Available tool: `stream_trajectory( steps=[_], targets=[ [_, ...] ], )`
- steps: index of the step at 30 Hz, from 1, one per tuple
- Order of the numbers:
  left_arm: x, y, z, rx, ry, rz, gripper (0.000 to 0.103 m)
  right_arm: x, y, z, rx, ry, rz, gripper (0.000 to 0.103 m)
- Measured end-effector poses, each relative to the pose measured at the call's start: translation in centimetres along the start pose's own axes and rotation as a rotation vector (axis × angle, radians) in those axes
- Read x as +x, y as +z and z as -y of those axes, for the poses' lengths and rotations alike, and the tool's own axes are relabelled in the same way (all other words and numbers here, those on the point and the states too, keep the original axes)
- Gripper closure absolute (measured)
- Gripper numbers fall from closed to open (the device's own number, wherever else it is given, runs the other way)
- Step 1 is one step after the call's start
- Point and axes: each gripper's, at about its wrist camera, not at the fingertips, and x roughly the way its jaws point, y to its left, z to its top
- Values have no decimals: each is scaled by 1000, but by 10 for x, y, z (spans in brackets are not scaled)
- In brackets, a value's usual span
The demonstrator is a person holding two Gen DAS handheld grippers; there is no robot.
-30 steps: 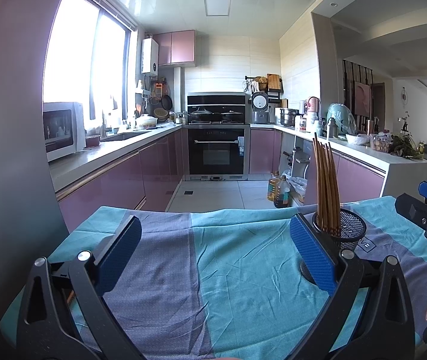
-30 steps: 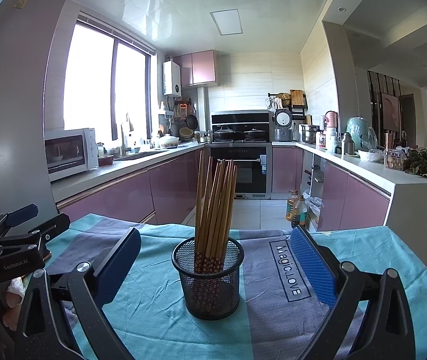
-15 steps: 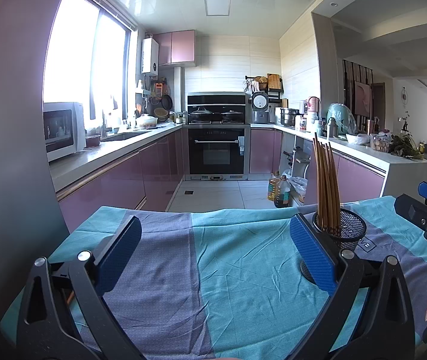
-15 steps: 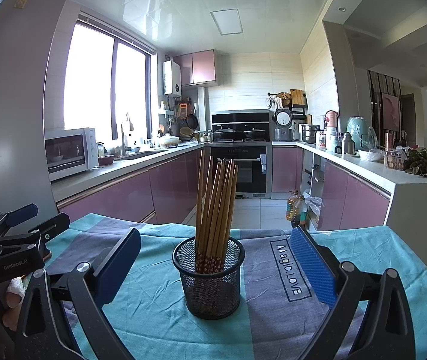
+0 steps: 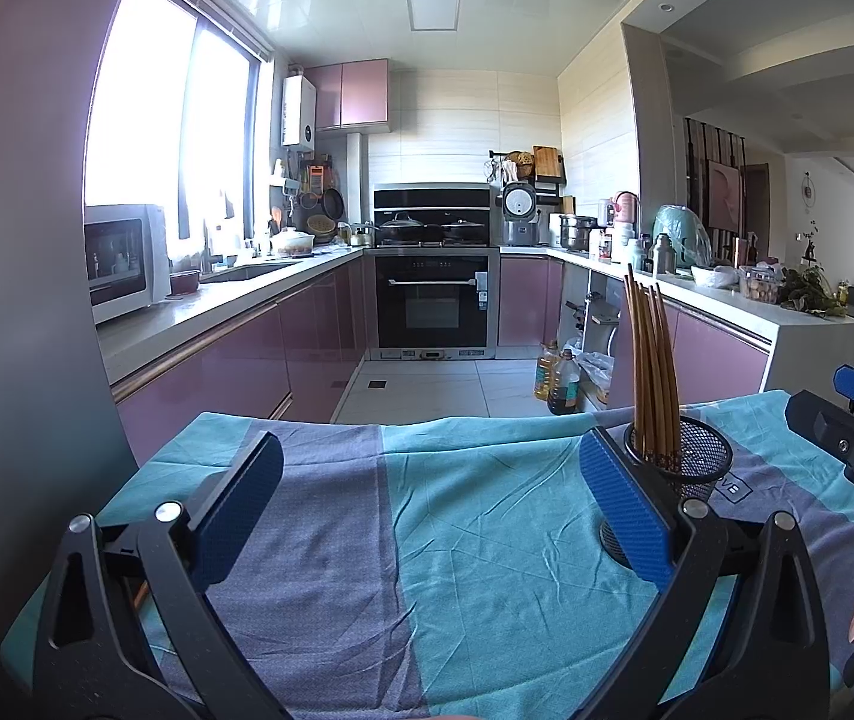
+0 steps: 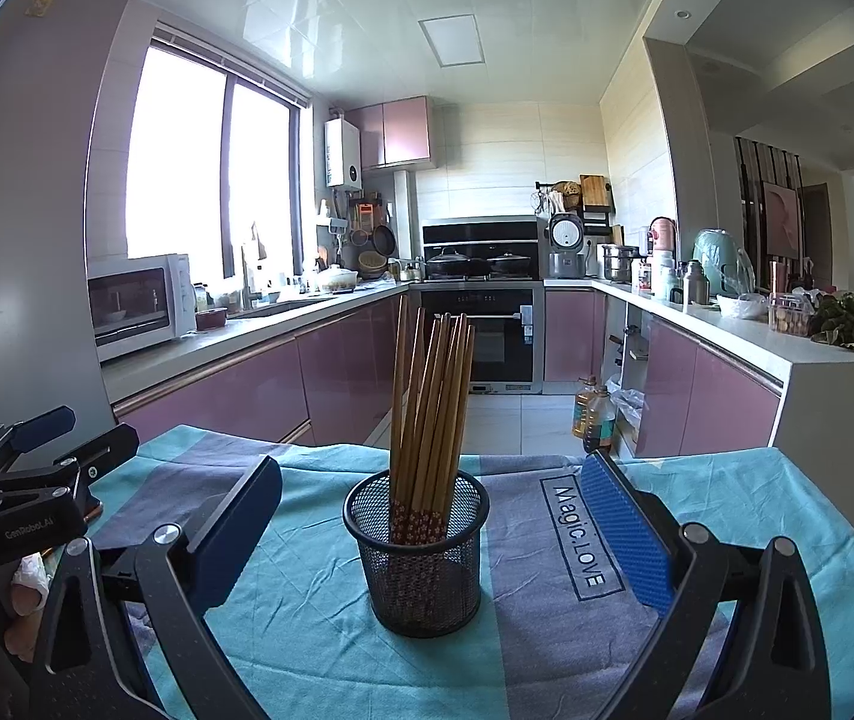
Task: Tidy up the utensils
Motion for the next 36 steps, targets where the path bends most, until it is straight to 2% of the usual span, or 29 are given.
stream_trajectory(
  steps=[36],
  targets=[
    [1,1,2,5,-4,-4,6,0,-2,4,11,-1,-1,6]
  ],
)
